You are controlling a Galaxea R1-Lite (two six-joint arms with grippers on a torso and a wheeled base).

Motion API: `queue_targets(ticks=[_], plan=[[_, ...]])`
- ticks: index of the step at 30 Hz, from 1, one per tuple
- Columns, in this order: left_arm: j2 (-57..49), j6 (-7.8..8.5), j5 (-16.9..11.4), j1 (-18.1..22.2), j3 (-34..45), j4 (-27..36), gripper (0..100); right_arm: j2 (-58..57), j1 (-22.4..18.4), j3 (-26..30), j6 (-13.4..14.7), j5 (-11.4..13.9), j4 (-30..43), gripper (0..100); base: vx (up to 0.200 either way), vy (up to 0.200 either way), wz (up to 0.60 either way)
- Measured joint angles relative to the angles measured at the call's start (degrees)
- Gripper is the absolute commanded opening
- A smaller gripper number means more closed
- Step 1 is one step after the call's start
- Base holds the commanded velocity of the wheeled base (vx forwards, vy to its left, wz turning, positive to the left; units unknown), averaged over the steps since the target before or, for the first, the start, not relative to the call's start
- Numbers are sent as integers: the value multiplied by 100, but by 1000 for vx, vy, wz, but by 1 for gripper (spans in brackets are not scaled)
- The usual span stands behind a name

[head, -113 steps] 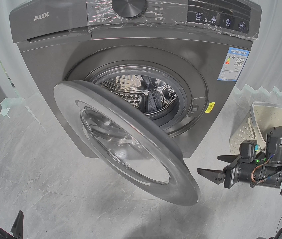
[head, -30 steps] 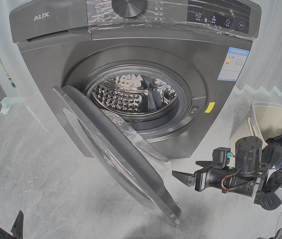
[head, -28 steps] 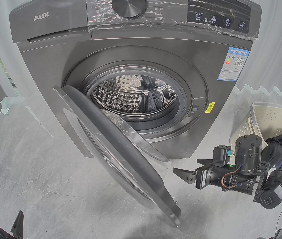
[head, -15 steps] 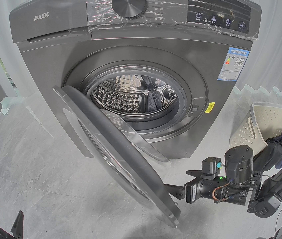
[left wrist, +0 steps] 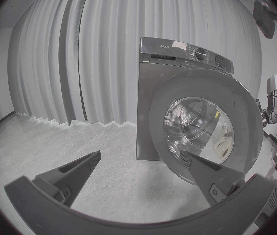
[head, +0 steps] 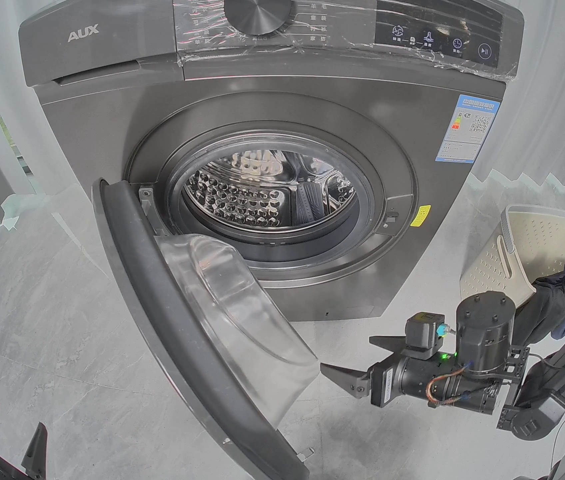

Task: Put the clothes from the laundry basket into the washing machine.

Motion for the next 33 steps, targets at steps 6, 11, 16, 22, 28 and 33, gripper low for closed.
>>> queue_targets(ticks=[6,11,16,22,28,33], plan=[[0,0,0,0,0,0,100,6,-410,-106,-9,-41,-30,100,0,0,0],[0,0,0,0,0,0,100,144,-694,-410,-4,-52,-33,100,0,0,0],[0,0,-2,0,0,0,100,430,-887,-772,-15,-52,-27,100,0,0,0],[0,-2,0,0,0,0,100,879,-907,-1215,-17,-51,-22,100,0,0,0],[0,0,0,0,0,0,100,1169,-768,-1402,-28,-49,-16,100,0,0,0],[0,0,0,0,0,2,100,1250,-586,-1375,-22,-49,-16,100,0,0,0]])
